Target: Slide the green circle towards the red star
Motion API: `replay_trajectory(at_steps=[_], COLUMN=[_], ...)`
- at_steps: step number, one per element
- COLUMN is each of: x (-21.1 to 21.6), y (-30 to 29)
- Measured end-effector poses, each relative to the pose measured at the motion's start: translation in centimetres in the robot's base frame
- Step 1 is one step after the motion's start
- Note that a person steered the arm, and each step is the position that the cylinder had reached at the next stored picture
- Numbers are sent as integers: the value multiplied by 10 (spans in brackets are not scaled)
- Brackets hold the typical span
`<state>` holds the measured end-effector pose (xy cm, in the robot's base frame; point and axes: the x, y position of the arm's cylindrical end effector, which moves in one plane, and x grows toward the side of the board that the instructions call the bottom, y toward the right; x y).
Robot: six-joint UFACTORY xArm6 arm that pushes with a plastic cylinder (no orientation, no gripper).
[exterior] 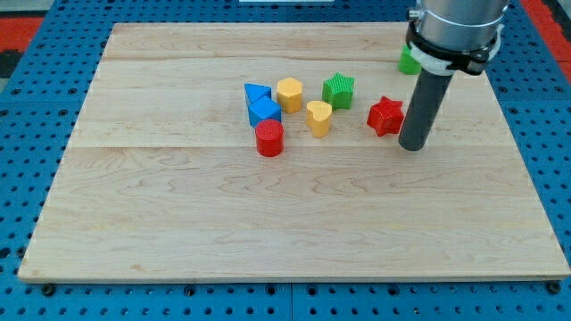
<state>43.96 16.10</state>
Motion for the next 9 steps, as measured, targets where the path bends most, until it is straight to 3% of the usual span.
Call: replay_trajectory(at_steps=[3, 4, 5, 6, 7, 9], x=[-24, -29, -92, -155, -185, -195], y=[-5, 42, 109, 115, 87, 40])
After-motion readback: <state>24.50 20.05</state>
